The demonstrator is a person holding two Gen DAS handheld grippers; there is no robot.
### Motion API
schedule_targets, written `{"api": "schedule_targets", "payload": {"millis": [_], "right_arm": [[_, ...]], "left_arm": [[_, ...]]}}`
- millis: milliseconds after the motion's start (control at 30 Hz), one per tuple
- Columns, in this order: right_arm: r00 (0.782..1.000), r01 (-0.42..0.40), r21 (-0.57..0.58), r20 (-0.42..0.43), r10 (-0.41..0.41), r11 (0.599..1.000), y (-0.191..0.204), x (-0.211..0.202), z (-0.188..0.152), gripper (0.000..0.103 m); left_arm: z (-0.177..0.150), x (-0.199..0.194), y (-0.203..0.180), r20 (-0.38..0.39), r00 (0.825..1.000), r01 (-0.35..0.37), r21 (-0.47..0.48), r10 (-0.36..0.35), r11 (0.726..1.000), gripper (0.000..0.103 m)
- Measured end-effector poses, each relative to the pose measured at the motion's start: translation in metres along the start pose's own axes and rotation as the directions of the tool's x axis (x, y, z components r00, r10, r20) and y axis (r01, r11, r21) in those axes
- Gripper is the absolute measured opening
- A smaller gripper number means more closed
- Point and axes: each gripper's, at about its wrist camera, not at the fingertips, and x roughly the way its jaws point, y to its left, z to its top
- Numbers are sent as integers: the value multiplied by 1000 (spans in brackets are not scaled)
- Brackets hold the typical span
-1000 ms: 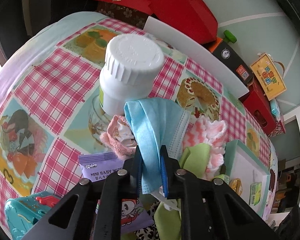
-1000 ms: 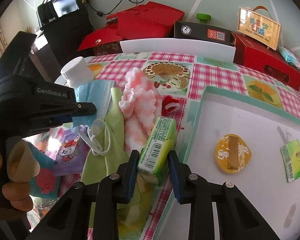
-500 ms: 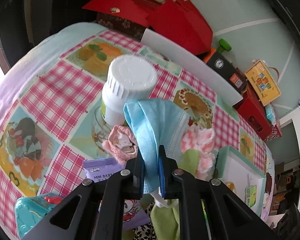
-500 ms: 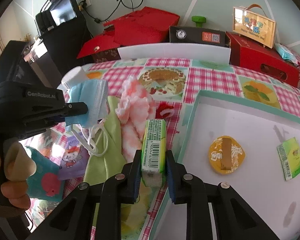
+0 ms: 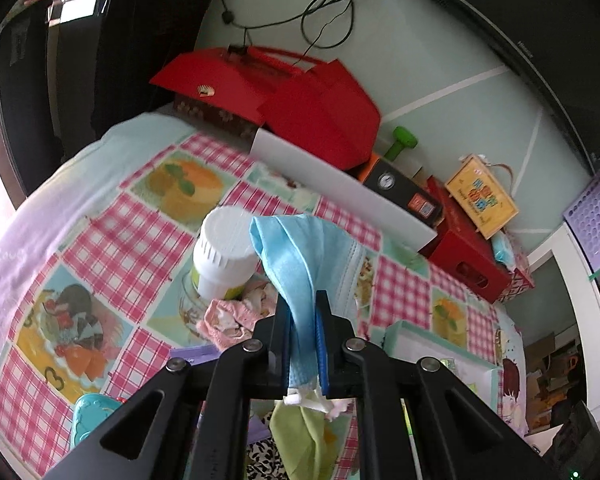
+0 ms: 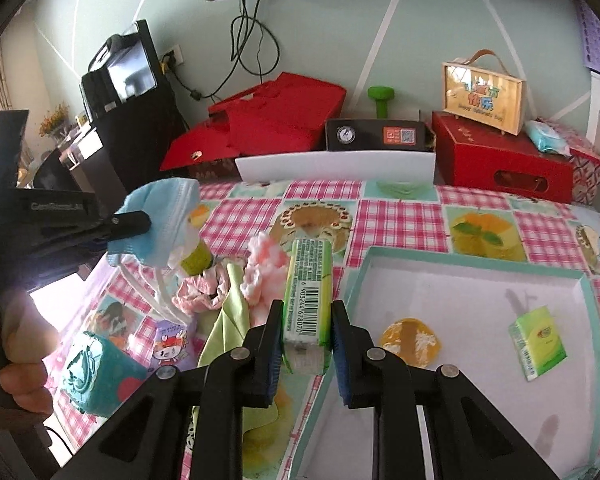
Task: Organize soft objects
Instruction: 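Carry juice box over tray with right tool while left tool releases mask inside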
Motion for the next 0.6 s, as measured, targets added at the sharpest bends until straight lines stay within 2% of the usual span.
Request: {"api": "schedule_targets", "payload": {"millis": [300,467,600], "right_arm": [[1000,27,31,6,-27,999,-16,-7,1,24],[997,78,62,23,-79,995,-36,-16,2,24],[988,148,107,33,-153,983,-64,-27,3,24]], "left_arm": [[-2,-2,-17,-3,1000,27,45,-27,999,11],[-8,1,-34,-20,999,48,84,-46,995,11],[-14,5,-51,-36,997,70,121,-66,990,11]]}}
